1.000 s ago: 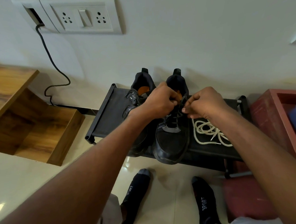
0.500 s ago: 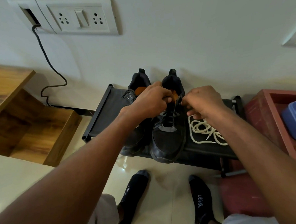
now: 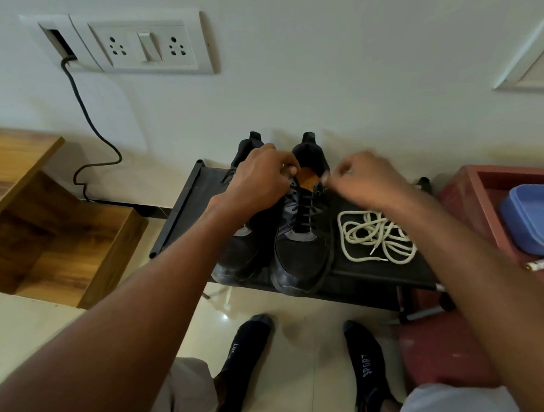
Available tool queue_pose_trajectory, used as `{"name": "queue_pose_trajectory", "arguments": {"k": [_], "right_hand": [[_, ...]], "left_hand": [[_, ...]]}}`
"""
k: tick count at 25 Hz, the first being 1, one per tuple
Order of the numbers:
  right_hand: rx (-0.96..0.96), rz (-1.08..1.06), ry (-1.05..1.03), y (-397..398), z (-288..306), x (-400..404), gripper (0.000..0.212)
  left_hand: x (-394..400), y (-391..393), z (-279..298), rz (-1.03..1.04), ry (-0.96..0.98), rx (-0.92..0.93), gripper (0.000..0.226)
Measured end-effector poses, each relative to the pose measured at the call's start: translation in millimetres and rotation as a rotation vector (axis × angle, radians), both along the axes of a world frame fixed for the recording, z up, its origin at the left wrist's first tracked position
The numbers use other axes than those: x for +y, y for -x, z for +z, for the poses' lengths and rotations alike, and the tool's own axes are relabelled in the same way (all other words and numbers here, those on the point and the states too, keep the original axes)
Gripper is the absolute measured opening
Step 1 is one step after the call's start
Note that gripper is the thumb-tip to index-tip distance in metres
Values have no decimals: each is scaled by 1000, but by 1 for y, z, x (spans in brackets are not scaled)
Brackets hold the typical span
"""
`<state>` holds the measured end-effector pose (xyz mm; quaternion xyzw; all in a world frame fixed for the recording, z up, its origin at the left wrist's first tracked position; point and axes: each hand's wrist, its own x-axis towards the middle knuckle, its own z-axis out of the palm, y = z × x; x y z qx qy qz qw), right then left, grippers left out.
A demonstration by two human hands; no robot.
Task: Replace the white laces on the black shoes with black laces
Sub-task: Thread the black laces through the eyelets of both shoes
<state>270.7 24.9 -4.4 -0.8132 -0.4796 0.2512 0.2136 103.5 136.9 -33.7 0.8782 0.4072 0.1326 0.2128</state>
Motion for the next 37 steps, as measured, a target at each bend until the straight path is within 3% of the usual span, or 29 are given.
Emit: {"name": "queue_pose_trajectory", "arguments": {"k": [2,5,8,10,12,14,16,19,21,23,28,30,33,35,37], "right_hand": [[-87,96,247,10,-26,-1,22],[-44,-3,192,8,-28,3,18],[172,-74,127,0,-6,4,13],[462,-138,-125,2,21,0,15],[808,-221,-532,-1,51,-2,18],[951,-182,-737,-6,66,-3,19],[736,-153,-634,-5,59,-6,18],[35,33,-37,0,14,-6,22],[-126,113,226,8,-15,-5,32],[-85,69,224,11,-26,-2,30],[150,-107,79,6,-10,5,15],[366,-219,-145,5,9,5,15],[740,-340,-660,-3,38,3,14],[666,-284,-759,-8,40,3,18],[315,-152,-522,-6,26,3,20]], "left_hand": [[1,1,0,13,-1,-12,21],[5,3,0,25,16,-27,19],[5,5,1,43,-1,-29,20],[6,5,4,64,-11,-50,22],[8,6,8,92,-8,-92,23],[9,8,11,106,9,-116,23],[8,9,12,101,28,-108,22],[7,8,8,62,63,-56,21],[6,7,5,35,94,-5,19],[6,6,0,16,109,48,17],[5,6,-2,-34,85,146,40],[6,8,-2,-41,84,163,47],[3,9,-1,-66,78,165,55],[3,8,-1,-81,67,146,58],[1,6,-1,-81,53,147,59]]}}
